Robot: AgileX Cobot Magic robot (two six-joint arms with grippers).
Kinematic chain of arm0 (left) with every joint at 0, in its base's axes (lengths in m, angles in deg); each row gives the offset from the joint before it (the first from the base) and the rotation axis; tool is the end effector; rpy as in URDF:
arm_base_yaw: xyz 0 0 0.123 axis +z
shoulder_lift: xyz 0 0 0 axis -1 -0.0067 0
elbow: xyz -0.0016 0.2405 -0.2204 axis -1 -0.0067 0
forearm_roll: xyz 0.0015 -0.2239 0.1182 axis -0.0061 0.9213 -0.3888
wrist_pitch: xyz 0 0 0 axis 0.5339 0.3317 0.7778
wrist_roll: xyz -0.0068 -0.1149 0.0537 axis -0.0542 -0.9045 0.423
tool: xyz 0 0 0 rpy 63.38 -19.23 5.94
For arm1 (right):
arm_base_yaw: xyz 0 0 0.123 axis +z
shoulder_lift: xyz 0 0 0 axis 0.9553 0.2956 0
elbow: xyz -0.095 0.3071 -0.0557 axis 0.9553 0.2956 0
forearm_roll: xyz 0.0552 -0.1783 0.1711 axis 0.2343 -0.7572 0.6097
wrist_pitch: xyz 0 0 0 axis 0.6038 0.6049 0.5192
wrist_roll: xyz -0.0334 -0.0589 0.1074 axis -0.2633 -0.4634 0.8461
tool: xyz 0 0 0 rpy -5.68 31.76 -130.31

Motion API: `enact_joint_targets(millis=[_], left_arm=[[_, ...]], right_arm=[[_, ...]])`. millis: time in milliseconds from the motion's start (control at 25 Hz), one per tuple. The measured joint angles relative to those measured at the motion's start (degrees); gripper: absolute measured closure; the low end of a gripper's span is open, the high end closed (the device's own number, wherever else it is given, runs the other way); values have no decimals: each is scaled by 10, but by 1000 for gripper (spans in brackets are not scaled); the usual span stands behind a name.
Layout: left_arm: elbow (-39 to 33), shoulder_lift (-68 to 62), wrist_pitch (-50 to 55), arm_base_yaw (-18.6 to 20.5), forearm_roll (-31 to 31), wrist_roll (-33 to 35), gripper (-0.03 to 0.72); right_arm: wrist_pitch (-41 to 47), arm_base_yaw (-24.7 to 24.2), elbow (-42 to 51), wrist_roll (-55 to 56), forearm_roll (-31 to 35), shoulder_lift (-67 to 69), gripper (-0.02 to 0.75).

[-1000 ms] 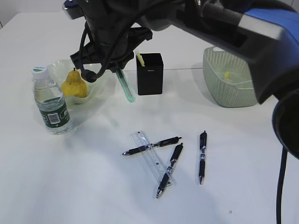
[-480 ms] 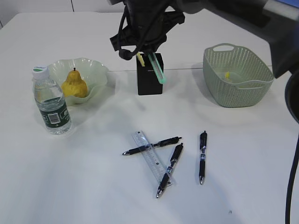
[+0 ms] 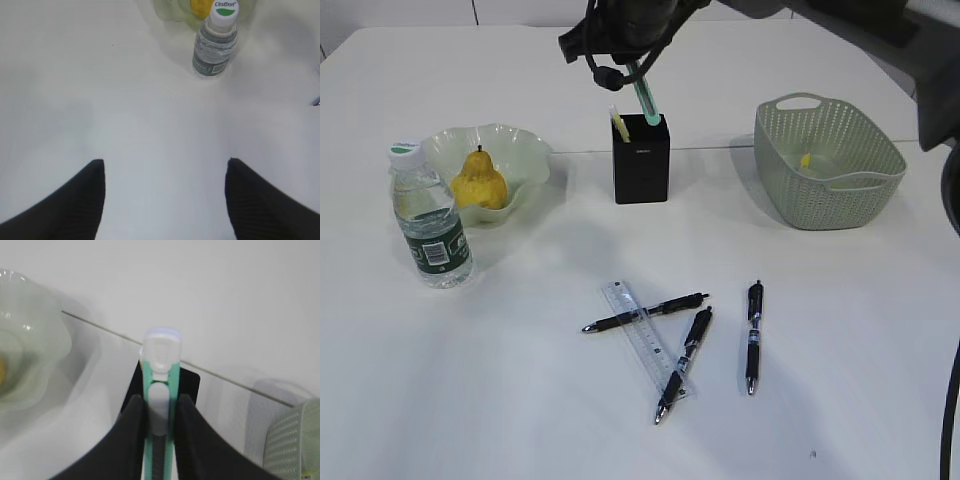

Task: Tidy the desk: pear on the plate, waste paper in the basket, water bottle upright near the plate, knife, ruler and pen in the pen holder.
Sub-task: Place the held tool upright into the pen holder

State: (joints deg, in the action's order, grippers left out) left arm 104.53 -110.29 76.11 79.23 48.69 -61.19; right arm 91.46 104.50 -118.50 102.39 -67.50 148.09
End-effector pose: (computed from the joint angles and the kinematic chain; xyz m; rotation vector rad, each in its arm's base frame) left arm 0.1842 -0.0147 0.4176 0.0319 2.5113 0.0683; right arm 0.5138 0.2625 0.3147 -0.4365 2.2364 -0.1488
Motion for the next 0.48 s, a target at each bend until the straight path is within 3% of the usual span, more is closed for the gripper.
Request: enact_joint_targets(millis=[480], left_arm=[[0,0,0,0,4,0,160]], right_arm=[[-139,-63,0,-2,-3,0,598]])
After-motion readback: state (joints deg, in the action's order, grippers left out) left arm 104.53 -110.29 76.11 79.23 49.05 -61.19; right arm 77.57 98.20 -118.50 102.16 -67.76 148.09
